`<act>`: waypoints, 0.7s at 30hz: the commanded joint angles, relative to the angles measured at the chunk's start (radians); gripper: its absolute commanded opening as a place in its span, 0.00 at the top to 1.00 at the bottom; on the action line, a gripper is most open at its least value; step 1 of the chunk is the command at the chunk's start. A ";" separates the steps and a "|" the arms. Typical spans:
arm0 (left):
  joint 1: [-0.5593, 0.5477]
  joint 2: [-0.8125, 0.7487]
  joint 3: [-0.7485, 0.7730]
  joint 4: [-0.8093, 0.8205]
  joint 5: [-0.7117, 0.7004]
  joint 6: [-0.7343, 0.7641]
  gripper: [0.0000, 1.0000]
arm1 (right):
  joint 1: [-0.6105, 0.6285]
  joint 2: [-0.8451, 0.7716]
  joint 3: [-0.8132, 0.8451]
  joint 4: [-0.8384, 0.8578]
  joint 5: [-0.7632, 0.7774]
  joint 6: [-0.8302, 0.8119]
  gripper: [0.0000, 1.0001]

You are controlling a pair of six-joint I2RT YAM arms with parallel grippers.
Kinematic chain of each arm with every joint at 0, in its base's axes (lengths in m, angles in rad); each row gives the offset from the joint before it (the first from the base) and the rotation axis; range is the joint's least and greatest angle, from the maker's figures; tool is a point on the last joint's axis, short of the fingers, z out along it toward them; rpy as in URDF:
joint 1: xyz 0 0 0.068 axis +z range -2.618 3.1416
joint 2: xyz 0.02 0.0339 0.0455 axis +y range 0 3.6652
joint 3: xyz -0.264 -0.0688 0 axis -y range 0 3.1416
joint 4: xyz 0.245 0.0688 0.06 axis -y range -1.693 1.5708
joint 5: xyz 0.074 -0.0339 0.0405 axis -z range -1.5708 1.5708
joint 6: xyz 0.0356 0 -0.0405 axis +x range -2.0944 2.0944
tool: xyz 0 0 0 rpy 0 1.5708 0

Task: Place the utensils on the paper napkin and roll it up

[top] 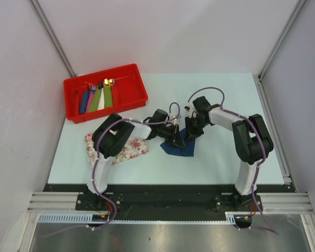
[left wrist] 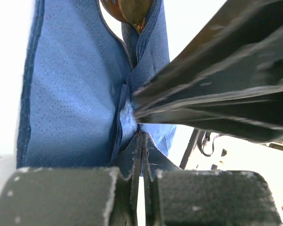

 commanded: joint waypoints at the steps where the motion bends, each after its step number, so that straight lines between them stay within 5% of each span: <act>1: -0.007 0.047 0.002 -0.093 -0.140 0.079 0.98 | -0.016 -0.110 0.009 -0.016 -0.034 0.012 0.82; 17: -0.007 0.015 0.013 -0.096 -0.146 0.088 0.98 | 0.020 0.004 -0.072 0.051 0.058 -0.015 0.88; 21: 0.005 -0.055 -0.030 -0.020 -0.123 0.071 0.83 | 0.017 0.044 -0.077 0.047 0.072 -0.038 0.90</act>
